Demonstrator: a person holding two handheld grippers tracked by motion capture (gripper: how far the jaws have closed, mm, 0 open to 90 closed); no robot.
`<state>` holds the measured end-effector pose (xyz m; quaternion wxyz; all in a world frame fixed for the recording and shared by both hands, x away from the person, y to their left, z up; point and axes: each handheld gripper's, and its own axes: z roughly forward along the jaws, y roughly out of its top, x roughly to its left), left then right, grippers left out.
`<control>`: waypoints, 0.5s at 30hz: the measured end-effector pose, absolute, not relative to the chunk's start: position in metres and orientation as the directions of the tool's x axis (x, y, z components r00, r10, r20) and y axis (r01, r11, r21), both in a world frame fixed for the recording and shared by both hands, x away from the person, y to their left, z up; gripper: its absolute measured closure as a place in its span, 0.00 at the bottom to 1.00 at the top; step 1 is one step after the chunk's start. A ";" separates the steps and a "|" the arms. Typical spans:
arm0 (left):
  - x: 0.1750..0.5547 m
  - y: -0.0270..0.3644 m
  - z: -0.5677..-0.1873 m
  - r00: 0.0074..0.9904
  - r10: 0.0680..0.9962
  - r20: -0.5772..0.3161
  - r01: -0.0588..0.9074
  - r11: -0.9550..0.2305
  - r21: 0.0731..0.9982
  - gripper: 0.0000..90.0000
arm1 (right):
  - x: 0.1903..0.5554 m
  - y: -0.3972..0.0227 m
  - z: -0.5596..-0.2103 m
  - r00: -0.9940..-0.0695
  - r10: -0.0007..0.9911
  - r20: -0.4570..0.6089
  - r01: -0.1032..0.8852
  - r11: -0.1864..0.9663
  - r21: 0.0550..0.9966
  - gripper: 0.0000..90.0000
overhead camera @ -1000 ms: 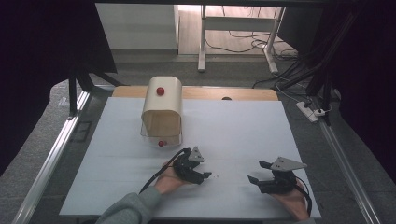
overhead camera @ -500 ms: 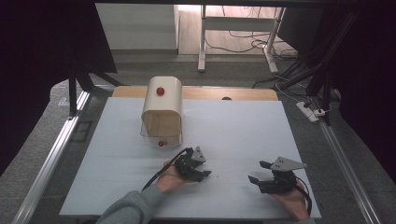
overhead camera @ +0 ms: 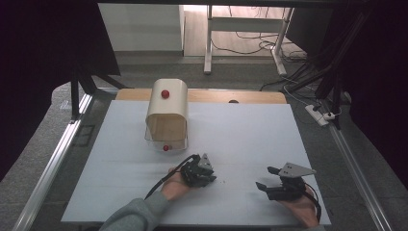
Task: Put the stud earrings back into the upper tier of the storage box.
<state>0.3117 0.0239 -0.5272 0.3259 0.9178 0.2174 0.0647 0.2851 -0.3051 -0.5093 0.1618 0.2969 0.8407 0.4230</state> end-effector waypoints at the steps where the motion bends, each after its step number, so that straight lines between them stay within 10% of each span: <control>1: 0.311 0.024 -0.527 0.898 0.439 -0.021 0.354 -0.694 0.626 0.84 | 0.285 -0.305 -0.509 -0.771 0.636 -0.021 0.362 0.466 0.807 0.26; 15: 0.310 0.025 -0.526 0.904 0.423 -0.055 0.358 -0.681 0.638 0.95 | 0.285 -0.305 -0.509 -0.770 0.638 -0.024 0.363 0.468 0.805 0.26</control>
